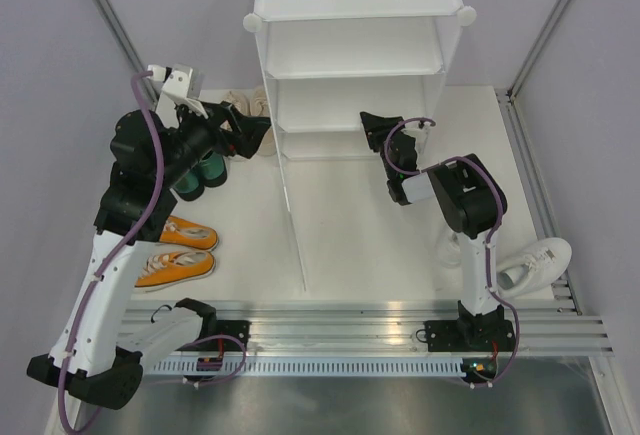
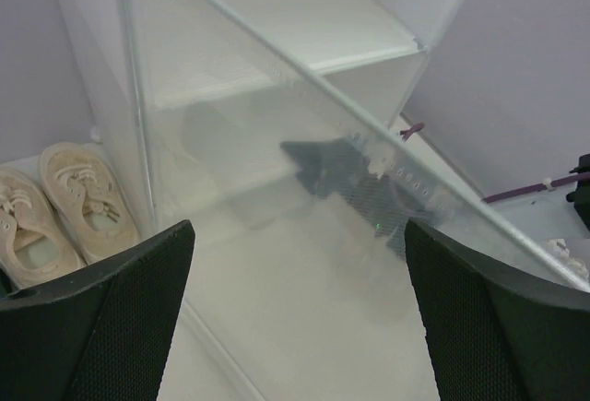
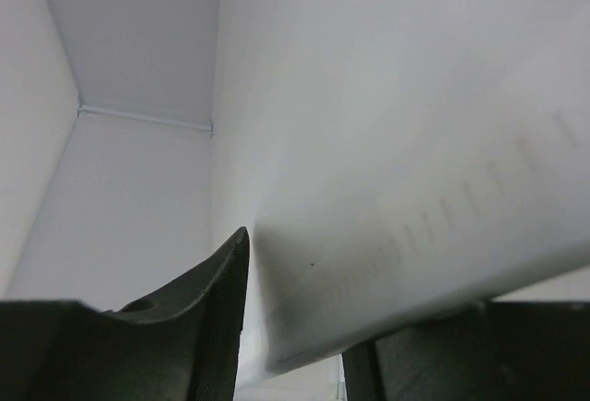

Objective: Place and organize the shoes in the shoe cabinet

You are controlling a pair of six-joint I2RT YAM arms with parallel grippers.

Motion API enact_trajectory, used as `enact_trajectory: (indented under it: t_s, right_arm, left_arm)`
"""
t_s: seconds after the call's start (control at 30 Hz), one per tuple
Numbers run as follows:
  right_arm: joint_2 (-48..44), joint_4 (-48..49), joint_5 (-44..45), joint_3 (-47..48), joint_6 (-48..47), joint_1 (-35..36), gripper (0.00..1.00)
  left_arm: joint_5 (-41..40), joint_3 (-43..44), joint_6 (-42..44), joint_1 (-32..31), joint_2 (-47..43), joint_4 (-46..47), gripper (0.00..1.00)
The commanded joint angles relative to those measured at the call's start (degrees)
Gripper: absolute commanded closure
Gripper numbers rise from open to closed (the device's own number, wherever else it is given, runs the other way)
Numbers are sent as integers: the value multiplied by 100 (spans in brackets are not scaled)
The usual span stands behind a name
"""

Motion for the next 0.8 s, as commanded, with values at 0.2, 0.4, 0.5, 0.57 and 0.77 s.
enact_trajectory:
  t_s: [0.2, 0.4, 0.5, 0.57, 0.77]
  right_arm:
    - [-757, 212, -627, 484, -477, -36, 75]
    - [-792, 176, -759, 458, -609, -10, 80]
    - [-801, 159, -838, 476, -653, 8, 82]
    - [-845, 158, -873, 467, -688, -1, 83]
    - [-959, 88, -952, 440, -768, -1, 86]
  left_arm:
    - [344, 2394, 150, -16, 831, -572, 2]
    - [369, 3170, 89, -164, 1535, -1644, 1]
    - [-323, 3793, 351, -707, 2123, -2374, 0]
    - [-921, 4275, 466, -920, 2563, -3034, 0]
    - [-2055, 5086, 502, -1369, 3267, -4404, 9]
